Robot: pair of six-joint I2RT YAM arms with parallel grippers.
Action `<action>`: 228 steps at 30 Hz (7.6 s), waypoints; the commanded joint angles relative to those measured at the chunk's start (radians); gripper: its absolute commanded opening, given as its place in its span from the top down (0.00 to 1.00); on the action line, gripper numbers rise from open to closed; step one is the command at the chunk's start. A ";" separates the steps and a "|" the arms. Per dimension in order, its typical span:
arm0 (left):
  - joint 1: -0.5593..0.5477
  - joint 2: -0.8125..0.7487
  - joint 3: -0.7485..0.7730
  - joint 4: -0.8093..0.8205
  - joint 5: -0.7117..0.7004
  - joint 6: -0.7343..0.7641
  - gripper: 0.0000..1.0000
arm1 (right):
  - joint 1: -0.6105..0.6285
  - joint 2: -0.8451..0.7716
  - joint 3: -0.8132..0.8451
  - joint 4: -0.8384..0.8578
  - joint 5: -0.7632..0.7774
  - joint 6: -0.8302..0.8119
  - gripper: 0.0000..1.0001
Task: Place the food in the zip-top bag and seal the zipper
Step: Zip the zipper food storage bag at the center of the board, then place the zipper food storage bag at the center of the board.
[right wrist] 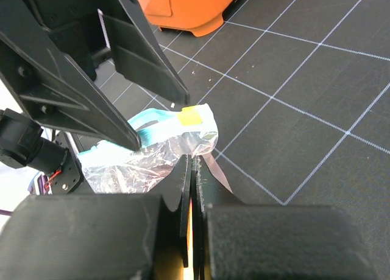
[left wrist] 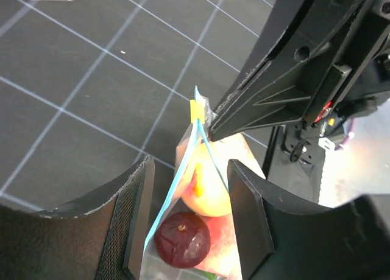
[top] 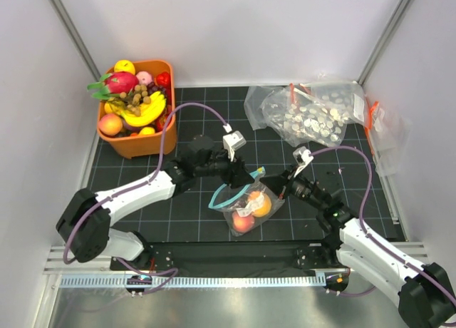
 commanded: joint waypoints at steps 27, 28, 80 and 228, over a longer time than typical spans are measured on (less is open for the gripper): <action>0.016 -0.109 0.122 -0.191 0.420 0.133 1.00 | 0.011 -0.219 0.065 -0.107 -0.168 0.029 0.39; 0.016 -0.121 0.123 -0.194 0.433 0.132 1.00 | 0.011 -0.222 0.075 -0.104 -0.189 0.036 0.40; 0.007 -0.089 0.277 -0.286 0.374 0.066 0.35 | 0.069 -0.179 0.285 -0.328 -0.268 -0.013 0.99; 0.182 -0.984 -0.373 -0.411 -0.792 -0.252 0.00 | 0.080 -0.263 0.167 -0.566 0.690 0.040 0.15</action>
